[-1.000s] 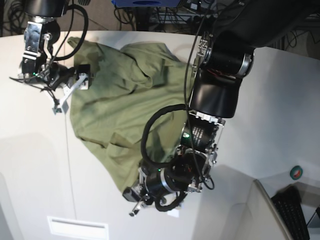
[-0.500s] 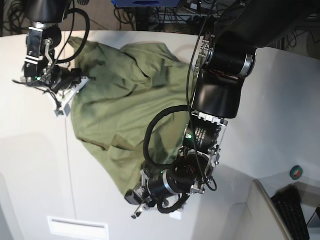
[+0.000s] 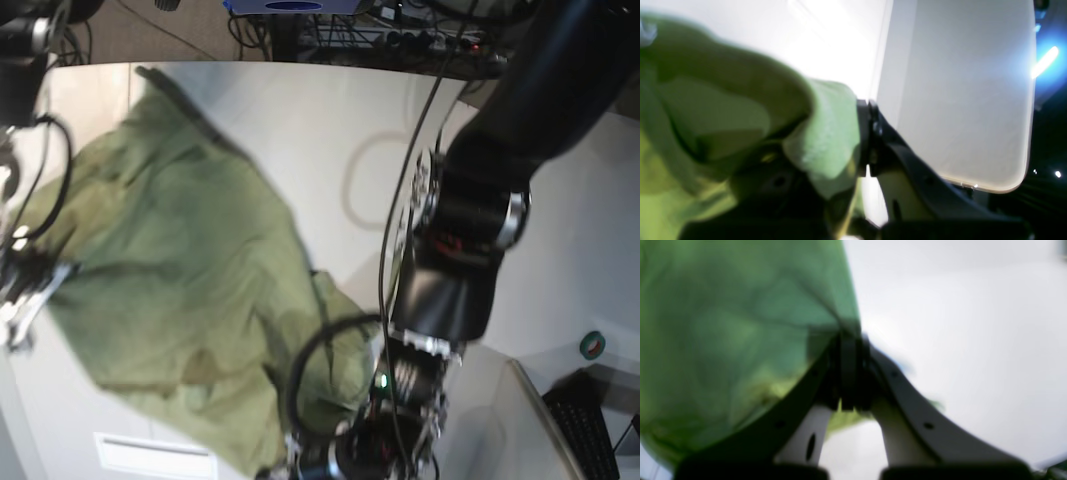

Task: Layout the t-shirt on the table in an organized manner, then fold the t-shirt properly
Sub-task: 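Spread the t-shirt flat by pulling with both grippers apart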

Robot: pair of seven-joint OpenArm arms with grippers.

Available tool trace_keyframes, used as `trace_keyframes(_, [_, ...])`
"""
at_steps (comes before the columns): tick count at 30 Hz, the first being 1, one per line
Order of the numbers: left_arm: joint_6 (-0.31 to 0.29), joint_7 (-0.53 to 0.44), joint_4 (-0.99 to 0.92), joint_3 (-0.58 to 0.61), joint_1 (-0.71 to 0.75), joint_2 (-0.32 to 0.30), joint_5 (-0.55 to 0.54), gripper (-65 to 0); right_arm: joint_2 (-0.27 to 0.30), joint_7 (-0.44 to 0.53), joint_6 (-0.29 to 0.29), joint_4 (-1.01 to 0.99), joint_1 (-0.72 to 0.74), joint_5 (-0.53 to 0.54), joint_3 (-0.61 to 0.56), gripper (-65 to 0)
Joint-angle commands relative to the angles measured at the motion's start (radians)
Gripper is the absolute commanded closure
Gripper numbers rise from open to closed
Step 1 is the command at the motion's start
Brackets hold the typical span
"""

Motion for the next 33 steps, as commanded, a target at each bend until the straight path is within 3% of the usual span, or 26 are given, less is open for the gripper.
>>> trace_keyframes(1, [-0.030,-0.007,0.009,-0.003,-0.086,0.017,-0.028,0.0,0.060,0.010,-0.003,0.052,0.065,-0.009,0.010,0.0])
trace_keyframes(6, [-0.081,-0.006,0.008,-0.006,-0.226,0.015,-0.037,0.0,0.189,-0.059,0.002,0.178,0.223,-0.009,0.010,0.0])
trace_keyframes(8, [-0.083,-0.001,0.015,-0.006,-0.235,0.011,-0.076,0.0,0.207,-0.060,0.002,0.211,0.235,-0.009,0.010,0.0])
trace_keyframes(10, [-0.083,0.000,0.065,0.002,-0.183,-0.035,-0.138,0.0,0.212,-0.059,0.004,0.258,0.209,-0.009,0.011,0.0])
trace_keyframes(12, [-0.083,0.000,0.144,0.008,-0.099,-0.074,-0.207,0.0,0.202,-0.059,0.004,0.292,0.148,-0.009,0.013,0.0])
trace_keyframes(15, [-0.080,0.002,0.264,0.009,0.078,-0.133,-0.264,0.0,0.127,-0.044,0.004,0.306,0.027,-0.008,0.011,0.0])
trace_keyframes(22, [-0.078,0.002,0.358,0.016,0.460,-0.253,-0.261,0.0,-0.055,0.226,0.004,0.112,-0.245,-0.008,0.005,0.0])
trace_keyframes(27, [-0.078,-0.001,0.385,0.125,0.575,-0.298,-0.171,0.0,-0.078,0.389,0.004,-0.139,-0.277,-0.008,0.011,0.0])
trace_keyframes(30, [-0.078,-0.001,0.431,0.126,0.624,-0.299,-0.119,0.0,-0.078,0.389,0.004,-0.182,-0.277,-0.008,0.011,0.0])
trace_keyframes(33, [-0.076,0.000,0.483,0.126,0.652,-0.301,-0.063,0.0,-0.078,0.291,0.004,-0.181,-0.274,-0.008,0.011,0.0])
